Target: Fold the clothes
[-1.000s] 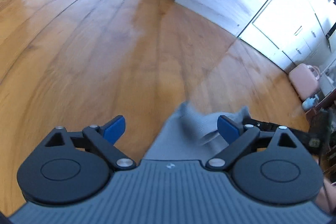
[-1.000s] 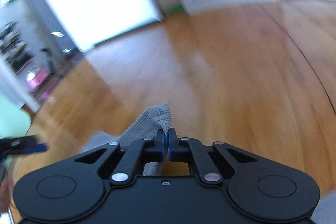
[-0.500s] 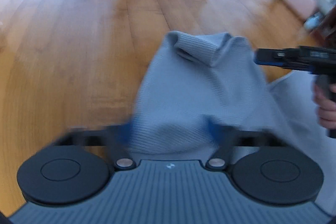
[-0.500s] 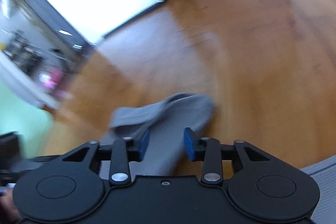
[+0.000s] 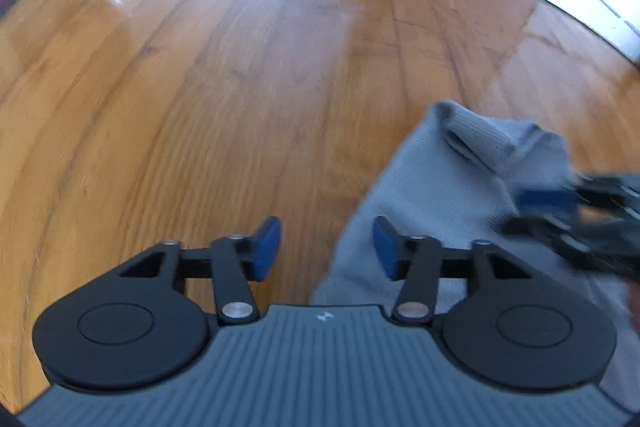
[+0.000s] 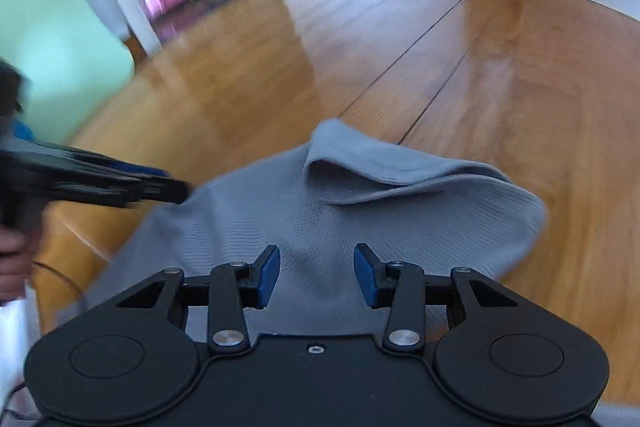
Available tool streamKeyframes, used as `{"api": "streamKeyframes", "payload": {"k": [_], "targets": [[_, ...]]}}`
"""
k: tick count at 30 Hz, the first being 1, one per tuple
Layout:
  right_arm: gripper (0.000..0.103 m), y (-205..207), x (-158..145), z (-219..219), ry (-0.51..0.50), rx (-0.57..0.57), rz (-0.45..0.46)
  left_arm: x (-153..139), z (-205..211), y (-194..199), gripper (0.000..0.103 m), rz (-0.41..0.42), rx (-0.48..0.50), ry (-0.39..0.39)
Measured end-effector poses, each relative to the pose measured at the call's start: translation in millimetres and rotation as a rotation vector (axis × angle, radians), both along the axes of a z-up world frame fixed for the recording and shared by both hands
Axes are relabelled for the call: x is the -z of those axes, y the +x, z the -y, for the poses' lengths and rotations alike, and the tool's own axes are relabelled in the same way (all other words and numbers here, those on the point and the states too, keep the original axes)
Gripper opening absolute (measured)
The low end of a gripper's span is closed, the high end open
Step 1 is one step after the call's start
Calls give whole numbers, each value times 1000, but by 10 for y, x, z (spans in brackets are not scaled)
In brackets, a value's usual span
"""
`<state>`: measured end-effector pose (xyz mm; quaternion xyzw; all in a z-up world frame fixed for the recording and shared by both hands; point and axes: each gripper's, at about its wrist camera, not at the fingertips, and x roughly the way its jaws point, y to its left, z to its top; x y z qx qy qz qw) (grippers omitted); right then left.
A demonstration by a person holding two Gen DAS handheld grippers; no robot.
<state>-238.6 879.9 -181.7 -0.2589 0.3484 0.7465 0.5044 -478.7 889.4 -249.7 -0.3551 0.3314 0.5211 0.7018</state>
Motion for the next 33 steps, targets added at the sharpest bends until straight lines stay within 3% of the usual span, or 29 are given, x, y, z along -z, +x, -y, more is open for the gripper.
{"api": "streamKeyframes", "payload": {"k": [1,3,6,8,11,12,17,20,23,28,31,33], "targets": [[47,-57,0,-82,30,-6,12,8,72,-34,65,4,6,-17],[46,-212,8,-243,65,-20,50,59,180,-139,67,-35,-3,-47],[46,-253,-56,-398,161,156,135,48,508,-366,71,-55,-41,-60],[46,-135,-146,-277,156,243,52,77,751,-568,79,-46,-85,-79],[47,32,-279,-81,149,364,-68,117,1089,-832,80,-34,-167,-97],[47,26,-305,68,145,345,-69,114,1197,-906,80,-24,-193,-92],[56,-95,-249,774,71,239,-68,71,1636,-1187,80,201,-316,-112],[56,-152,-198,1269,-4,160,-83,76,1843,-1209,80,254,-310,-147],[56,-255,-142,1603,-57,76,-82,89,1962,-1122,80,245,-221,-157],[56,-397,-135,1936,-133,45,-49,176,2166,-1261,80,498,-211,-228],[56,-460,-183,2103,-186,101,-99,106,2317,-1249,80,408,-150,-181],[56,-430,-172,2289,-229,153,-172,99,2406,-1231,80,331,-124,-199]]}}
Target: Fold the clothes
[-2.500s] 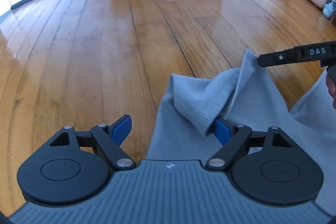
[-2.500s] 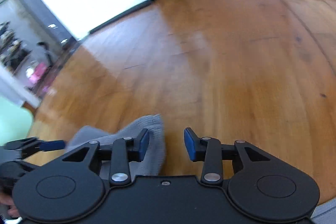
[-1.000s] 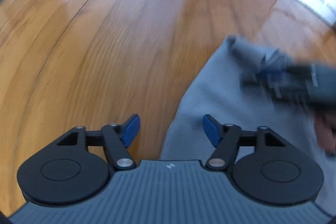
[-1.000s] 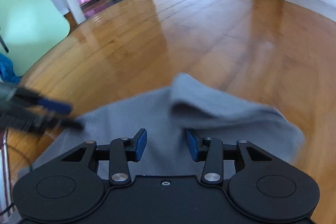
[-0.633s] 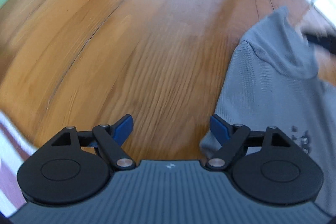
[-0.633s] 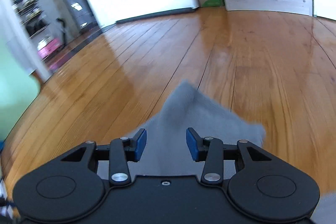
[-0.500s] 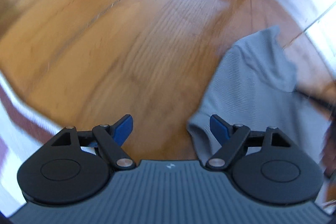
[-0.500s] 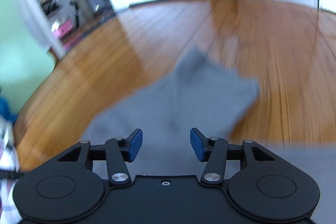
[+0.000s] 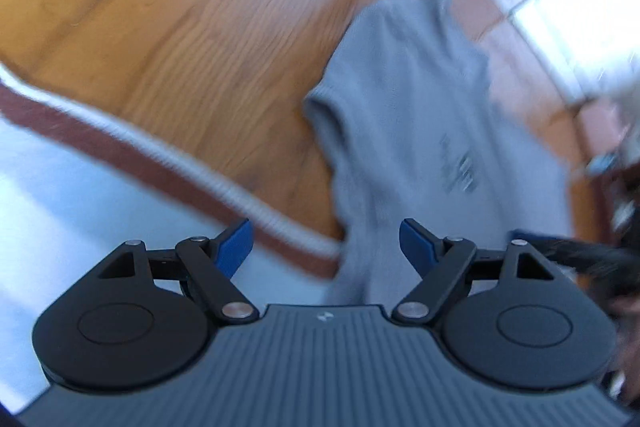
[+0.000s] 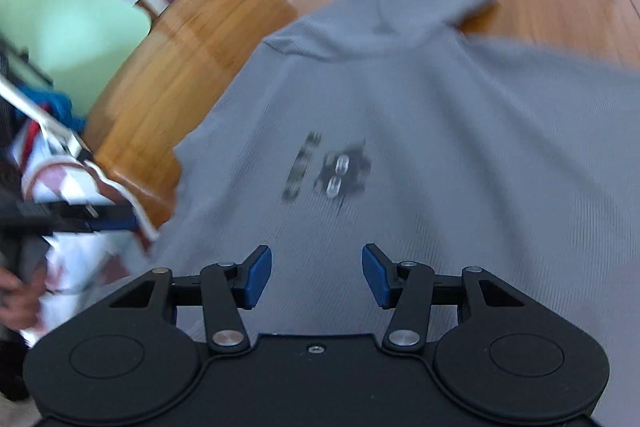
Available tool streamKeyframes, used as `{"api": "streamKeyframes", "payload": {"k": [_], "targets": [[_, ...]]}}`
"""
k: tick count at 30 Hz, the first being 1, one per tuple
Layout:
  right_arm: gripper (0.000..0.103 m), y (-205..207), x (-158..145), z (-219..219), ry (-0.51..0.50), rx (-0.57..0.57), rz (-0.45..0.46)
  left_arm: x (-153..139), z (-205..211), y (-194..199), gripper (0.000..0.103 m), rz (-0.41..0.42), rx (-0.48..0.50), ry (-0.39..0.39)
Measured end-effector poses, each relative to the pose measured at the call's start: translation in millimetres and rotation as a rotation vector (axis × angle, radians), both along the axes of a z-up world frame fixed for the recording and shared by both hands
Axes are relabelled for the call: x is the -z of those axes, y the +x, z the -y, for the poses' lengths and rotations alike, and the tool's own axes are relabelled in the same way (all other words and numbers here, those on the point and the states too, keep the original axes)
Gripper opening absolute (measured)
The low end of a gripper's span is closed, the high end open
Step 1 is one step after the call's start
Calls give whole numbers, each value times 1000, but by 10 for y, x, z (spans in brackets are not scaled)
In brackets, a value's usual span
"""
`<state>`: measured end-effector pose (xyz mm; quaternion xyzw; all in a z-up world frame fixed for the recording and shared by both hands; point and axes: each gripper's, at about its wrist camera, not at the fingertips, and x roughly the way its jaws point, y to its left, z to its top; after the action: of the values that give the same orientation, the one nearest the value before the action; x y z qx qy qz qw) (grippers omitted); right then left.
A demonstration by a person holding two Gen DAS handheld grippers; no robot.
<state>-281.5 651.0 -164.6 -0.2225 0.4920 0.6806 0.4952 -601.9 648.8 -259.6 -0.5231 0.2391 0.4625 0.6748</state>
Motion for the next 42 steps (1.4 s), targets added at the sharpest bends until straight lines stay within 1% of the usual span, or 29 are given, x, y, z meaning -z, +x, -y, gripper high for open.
{"api": "streamKeyframes", "payload": {"k": [2,4,6,8,10,11,12,14,15,16,17,18,21,22,23,24,25,26,27,28,30,32,33,35,37,38,39,41,42], "targets": [[58,67,-86,294,-32,52,-56,-41,73,-36,80,22,8,-38],[61,35,-124,624,-41,65,-32,-117,184,-35,80,51,33,-39],[62,3,-163,954,-51,78,-8,-172,322,11,81,13,58,-47],[65,-47,-186,1302,-49,91,30,-118,458,82,89,-47,89,-73],[67,-87,-153,1644,-41,128,33,-39,614,117,90,-86,101,-107],[67,-100,-99,1760,-38,151,9,-43,678,128,94,-94,101,-85],[67,-113,-46,1876,-34,173,-16,-49,738,138,94,-100,100,-63],[67,-141,80,2042,-36,212,-53,-107,777,121,92,-41,61,-5],[67,-155,121,2065,-35,219,-59,-116,777,120,88,-12,56,25],[67,-175,158,2051,-25,217,-53,-125,777,121,58,12,52,53],[67,-195,190,2033,-12,216,-46,-129,777,157,12,-41,56,54],[67,-211,191,1987,11,216,-36,-134,778,192,5,-93,59,56],[67,-247,198,1857,76,221,-18,-236,854,225,5,-197,47,92],[63,-255,199,1828,100,216,-27,-297,879,238,5,-321,27,127],[52,-271,199,1808,117,199,-28,-358,905,251,0,-446,7,163],[46,-293,197,1800,128,177,-17,-420,930,264,0,-571,-14,198],[36,-321,203,1809,134,150,9,-481,955,276,0,-695,-35,233],[25,-349,211,1819,140,123,36,-540,974,277,5,-801,-55,262],[21,-380,235,1840,141,98,72,-567,927,117,5,-657,-68,206],[14,-389,254,1870,149,74,104,-587,911,-69,5,-451,-105,162],[8,-410,228,1942,180,36,143,-652,927,-28,10,-328,-63,196],[6,-462,154,1996,221,-21,162,-717,943,12,30,-206,-21,230],[6,-488,117,2023,241,-49,172,-749,951,40,37,-147,3,247],[6,-537,42,2076,279,-108,184,-804,972,289,58,-108,122,298],[6,-557,-41,2129,289,-182,89,-771,956,534,65,-64,226,292],[6,-566,-76,2150,289,-219,38,-717,938,669,71,-55,268,278],[6,-572,-71,2144,256,-250,-30,-638,925,781,74,-75,306,257],[6,-579,-15,2130,184,-282,-111,-481,902,1001,75,-115,379,216],[6,-601,18,2124,166,-283,-77,-431,914,1044,75,-137,404,217]]}}
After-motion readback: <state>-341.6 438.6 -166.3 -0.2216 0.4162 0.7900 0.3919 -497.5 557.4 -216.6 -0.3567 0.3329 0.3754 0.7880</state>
